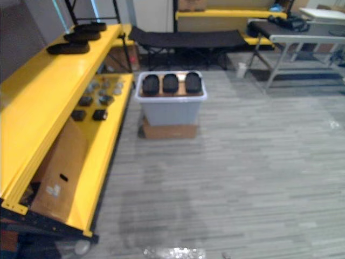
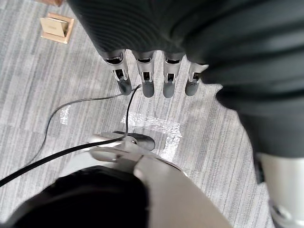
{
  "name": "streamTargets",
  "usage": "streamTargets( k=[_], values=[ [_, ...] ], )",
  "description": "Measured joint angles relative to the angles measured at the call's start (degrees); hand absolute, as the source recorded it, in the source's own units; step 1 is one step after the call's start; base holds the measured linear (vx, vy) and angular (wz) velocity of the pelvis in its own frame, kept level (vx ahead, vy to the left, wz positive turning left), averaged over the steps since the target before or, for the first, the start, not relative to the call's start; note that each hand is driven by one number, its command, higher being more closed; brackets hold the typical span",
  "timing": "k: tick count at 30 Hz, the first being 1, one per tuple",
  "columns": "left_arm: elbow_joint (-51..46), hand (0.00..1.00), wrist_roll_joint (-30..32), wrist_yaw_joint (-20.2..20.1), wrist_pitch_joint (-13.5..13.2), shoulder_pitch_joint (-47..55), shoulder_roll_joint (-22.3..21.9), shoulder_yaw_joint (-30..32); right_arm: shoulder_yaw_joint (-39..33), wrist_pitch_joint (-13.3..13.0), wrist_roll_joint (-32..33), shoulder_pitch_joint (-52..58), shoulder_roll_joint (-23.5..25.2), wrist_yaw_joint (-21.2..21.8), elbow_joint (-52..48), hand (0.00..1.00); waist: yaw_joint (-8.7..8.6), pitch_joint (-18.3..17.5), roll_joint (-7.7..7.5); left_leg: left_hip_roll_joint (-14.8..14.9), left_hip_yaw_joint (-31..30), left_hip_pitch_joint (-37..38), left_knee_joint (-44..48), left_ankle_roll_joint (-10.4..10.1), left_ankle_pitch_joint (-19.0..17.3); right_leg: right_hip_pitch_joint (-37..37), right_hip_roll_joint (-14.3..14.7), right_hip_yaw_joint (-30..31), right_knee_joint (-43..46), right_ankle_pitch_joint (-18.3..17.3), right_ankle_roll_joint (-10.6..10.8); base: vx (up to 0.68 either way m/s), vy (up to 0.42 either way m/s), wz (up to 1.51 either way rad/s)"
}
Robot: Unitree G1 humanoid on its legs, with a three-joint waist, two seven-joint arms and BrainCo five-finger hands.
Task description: Walk over and take plastic housings, then place them on the shelf
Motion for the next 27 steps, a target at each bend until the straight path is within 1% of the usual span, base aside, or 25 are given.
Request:
streamTargets(
  k=[2,6,8,11,13,16,21,24,27],
  values=[
    [0.0,0.0,0.0,0.0,-0.5,-0.1,-0.1,0.0,0.0,0.0,0.1,-0.9,0.4,0.1,0.0,0.0,0.05,0.6,0.06,-0.3,-0.1,0.8,-0.1,0.0,0.0,0.9,-0.3,-0.1,0.0,-0.2,0.3,0.0,0.03,0.03],
    [-0.1,0.0,-0.1,0.0,-1.1,-0.6,-0.2,-0.2,0.2,0.0,1.0,-2.0,1.2,0.8,-0.1,0.0,0.12,1.1,0.08,-0.7,0.0,1.0,-0.4,0.0,0.0,0.9,-0.7,-0.2,0.1,-0.3,0.3,-0.01,0.017,-0.01],
    [-0.2,0.0,-0.1,0.1,-1.1,-0.6,-0.1,-0.3,0.2,0.0,1.0,-2.0,1.3,1.0,-0.1,0.0,0.12,1.1,0.0,-0.8,0.1,1.1,-0.9,0.3,0.2,0.7,-0.8,-0.2,0.1,-0.3,0.3,0.0,0.0,0.0],
    [-0.2,0.0,-2.4,0.6,-0.9,-0.6,0.1,-0.6,0.3,0.0,1.0,-2.0,1.3,1.0,-0.1,0.0,0.11,1.2,-0.21,-0.9,0.0,1.2,-1.1,0.3,0.2,0.7,-0.8,-0.3,0.1,-0.3,0.3,0.0,0.0,0.0],
    [-0.2,0.0,-2.4,0.6,-0.7,-0.7,0.1,-0.6,0.7,0.0,1.0,-2.0,1.2,0.9,-0.1,0.0,0.12,1.3,-0.24,-0.9,0.0,1.2,-1.3,0.3,0.2,0.6,-0.8,-0.3,0.1,-0.3,0.3,0.0,0.0,0.0],
    [-0.2,0.0,-2.4,1.3,-0.7,-0.7,0.1,-0.7,1.4,0.0,1.1,-2.1,1.1,0.9,-0.1,0.0,0.1,1.3,-0.26,-1.0,0.0,1.5,-1.9,0.5,0.4,0.6,-0.8,-0.5,0.0,-0.3,0.3,0.01,0.003,0.0],
    [-0.2,0.0,-2.5,4.3,-0.7,-1.3,0.0,-0.6,1.5,0.4,1.8,-2.3,1.3,0.5,0.0,0.0,0.07,1.3,-0.48,-1.1,-0.1,1.6,-1.9,0.5,0.3,0.7,-1.0,-1.8,0.0,-0.3,0.3,0.01,0.003,0.02],
    [-0.2,0.0,-4.0,4.9,-0.7,-1.6,-0.1,-0.5,1.5,1.2,2.2,-2.6,1.3,-0.3,0.0,0.0,0.05,1.3,-0.61,-1.2,-0.1,1.6,-1.9,0.4,0.3,0.7,-1.1,-1.8,0.0,-0.3,0.3,0.0,0.0,0.0],
    [-0.2,0.0,-4.1,5.0,-0.8,-1.6,-0.1,-0.5,1.6,1.4,2.2,-2.9,1.3,-0.3,0.0,0.0,0.03,1.3,-0.63,-1.4,-0.2,1.6,-1.9,0.4,0.3,0.8,-1.3,-1.8,0.1,-0.3,0.3,0.0,0.0,0.0]
  ],
)
